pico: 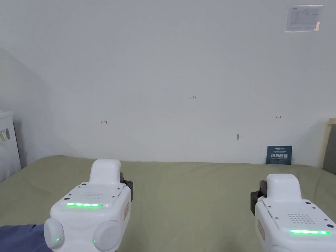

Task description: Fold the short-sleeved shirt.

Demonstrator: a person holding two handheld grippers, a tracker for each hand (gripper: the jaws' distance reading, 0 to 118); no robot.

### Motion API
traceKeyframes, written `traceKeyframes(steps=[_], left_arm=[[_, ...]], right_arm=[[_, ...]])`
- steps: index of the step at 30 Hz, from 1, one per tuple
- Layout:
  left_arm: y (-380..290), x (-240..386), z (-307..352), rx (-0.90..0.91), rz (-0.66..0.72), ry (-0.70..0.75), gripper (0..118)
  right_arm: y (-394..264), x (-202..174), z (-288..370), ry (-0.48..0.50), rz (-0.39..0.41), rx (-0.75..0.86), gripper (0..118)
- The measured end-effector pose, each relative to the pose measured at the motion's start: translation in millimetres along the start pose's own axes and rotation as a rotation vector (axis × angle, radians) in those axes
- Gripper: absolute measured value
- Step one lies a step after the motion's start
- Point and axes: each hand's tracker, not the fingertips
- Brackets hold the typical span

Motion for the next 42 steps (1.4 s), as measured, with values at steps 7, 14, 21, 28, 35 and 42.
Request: traceKeyframes(steps=[7, 14, 21, 28, 35, 42], left_arm=[[-4, -10, -2, -0.008, -0.023, 0.029, 0], [-12, -74, 19, -0.037, 0.007, 0.18, 0], [-25, -164, 72, -0.089, 0.042, 0.425, 0], [-48, -216, 107, -0.144, 0.058, 0.558, 0], [-62, -236, 87, -0.178, 0.096, 0.565, 0], [-99, -251, 8, -0.36, 0.111, 0.471, 0]], right_arm=[[-3, 8, -8, 0.031, -0.045, -0.084, 1], [-13, -52, -19, 0.184, -0.016, -0.095, 1], [-12, -159, -17, 0.46, -0.011, -0.069, 1], [-26, -217, -17, 0.595, 0.006, -0.1, 1], [-37, -233, -26, 0.615, 0.02, -0.12, 1], [-58, -238, -44, 0.618, 0.013, -0.184, 1]])
